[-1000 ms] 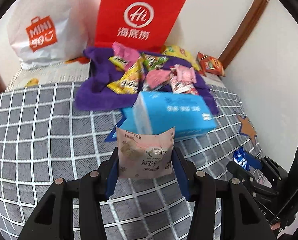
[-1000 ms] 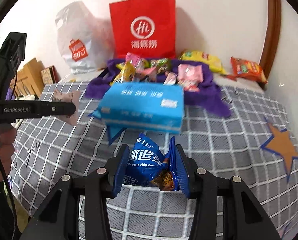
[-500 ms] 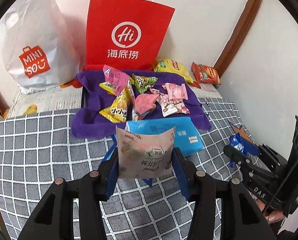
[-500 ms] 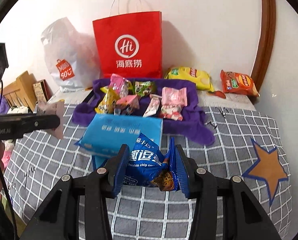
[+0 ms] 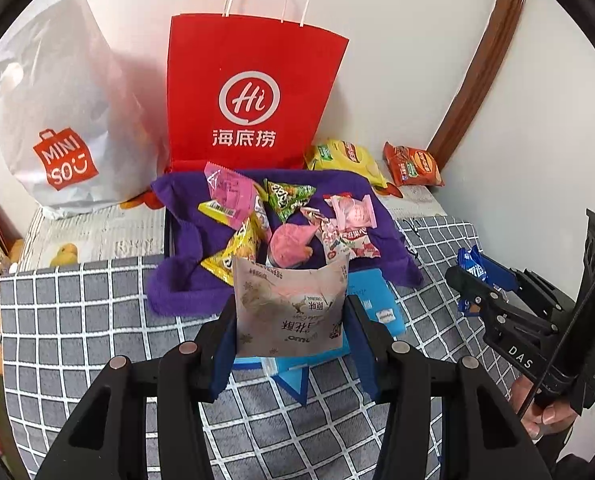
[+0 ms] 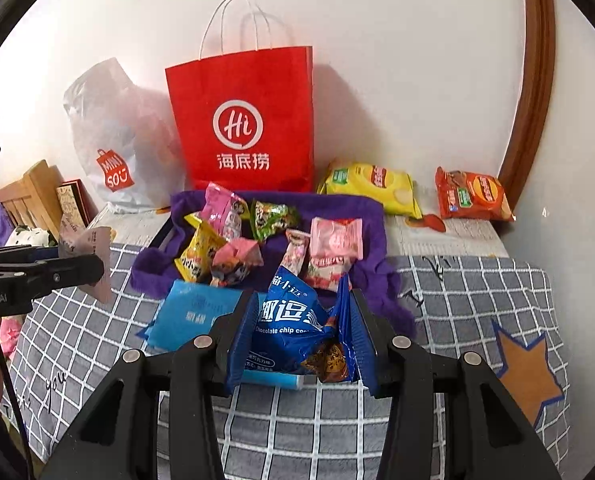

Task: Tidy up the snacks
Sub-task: 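Lift both packets and carry them over the purple towel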

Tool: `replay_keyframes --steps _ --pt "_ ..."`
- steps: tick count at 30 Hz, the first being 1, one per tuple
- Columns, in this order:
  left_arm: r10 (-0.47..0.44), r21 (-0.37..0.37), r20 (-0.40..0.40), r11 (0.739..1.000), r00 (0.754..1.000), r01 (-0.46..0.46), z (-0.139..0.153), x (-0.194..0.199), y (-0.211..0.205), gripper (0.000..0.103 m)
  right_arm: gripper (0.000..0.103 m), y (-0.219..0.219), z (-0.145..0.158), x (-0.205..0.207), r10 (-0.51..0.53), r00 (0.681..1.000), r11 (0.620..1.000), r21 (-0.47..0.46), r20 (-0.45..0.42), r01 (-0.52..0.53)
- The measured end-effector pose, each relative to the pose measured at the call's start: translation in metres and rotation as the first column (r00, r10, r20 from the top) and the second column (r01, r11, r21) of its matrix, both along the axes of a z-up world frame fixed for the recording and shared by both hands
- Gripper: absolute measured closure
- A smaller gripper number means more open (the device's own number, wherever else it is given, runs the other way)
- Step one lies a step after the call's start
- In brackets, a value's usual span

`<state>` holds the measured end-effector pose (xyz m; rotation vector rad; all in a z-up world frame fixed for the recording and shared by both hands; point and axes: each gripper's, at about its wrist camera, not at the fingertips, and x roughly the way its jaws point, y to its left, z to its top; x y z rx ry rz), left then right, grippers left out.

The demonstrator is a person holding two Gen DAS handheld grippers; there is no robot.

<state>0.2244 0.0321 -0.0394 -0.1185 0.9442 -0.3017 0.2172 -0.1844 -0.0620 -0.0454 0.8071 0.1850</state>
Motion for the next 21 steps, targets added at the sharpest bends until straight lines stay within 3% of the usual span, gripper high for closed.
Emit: replay_keyframes --steps 21 --pt "0.036 0.033 0.034 0.999 0.999 -0.038 0.013 0.041 0.014 0.055 0.058 0.014 0.026 0.059 0.020 0.998 1.000 -0.007 0.056 -0.019"
